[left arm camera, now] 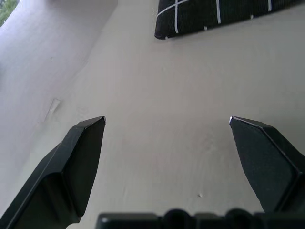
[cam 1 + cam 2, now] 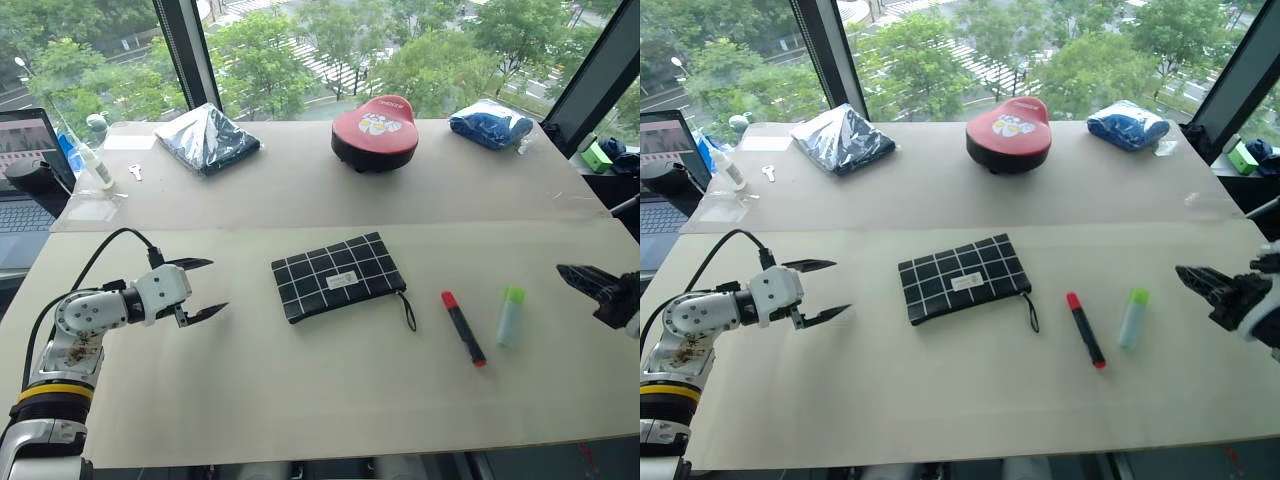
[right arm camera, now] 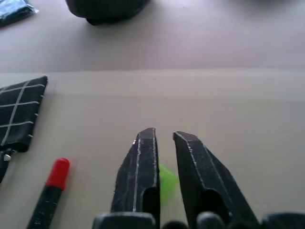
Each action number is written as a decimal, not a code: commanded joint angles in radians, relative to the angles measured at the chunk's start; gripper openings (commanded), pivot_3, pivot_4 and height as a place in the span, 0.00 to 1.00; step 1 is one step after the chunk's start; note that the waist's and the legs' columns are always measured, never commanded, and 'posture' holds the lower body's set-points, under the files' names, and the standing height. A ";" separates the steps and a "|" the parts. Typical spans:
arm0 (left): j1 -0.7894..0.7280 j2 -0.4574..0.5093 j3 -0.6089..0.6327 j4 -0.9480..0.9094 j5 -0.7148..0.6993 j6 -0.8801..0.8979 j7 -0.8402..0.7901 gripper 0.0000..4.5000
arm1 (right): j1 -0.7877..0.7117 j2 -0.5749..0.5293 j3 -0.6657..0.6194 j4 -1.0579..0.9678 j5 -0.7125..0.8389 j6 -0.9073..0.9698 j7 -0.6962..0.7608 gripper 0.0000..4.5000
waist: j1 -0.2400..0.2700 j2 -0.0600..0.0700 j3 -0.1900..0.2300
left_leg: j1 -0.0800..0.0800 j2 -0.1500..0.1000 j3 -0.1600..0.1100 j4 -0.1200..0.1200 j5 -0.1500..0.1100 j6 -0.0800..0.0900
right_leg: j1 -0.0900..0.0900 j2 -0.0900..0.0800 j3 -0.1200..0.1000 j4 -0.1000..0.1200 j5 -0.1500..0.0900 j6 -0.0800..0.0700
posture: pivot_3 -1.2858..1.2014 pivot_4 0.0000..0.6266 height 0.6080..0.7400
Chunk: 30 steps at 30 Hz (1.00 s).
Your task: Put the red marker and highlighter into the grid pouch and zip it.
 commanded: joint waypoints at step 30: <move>-0.119 -0.107 -0.290 -0.093 0.113 -0.237 0.029 1.00 | -0.394 0.183 0.885 0.024 -0.543 -0.190 -0.029 0.01 | 0.000 0.000 0.000 | 0.000 -0.005 0.006 0.004 0.005 0.002 | 0.004 -0.003 -0.024 0.000 0.001 0.003 | 0.52 0.24 1.00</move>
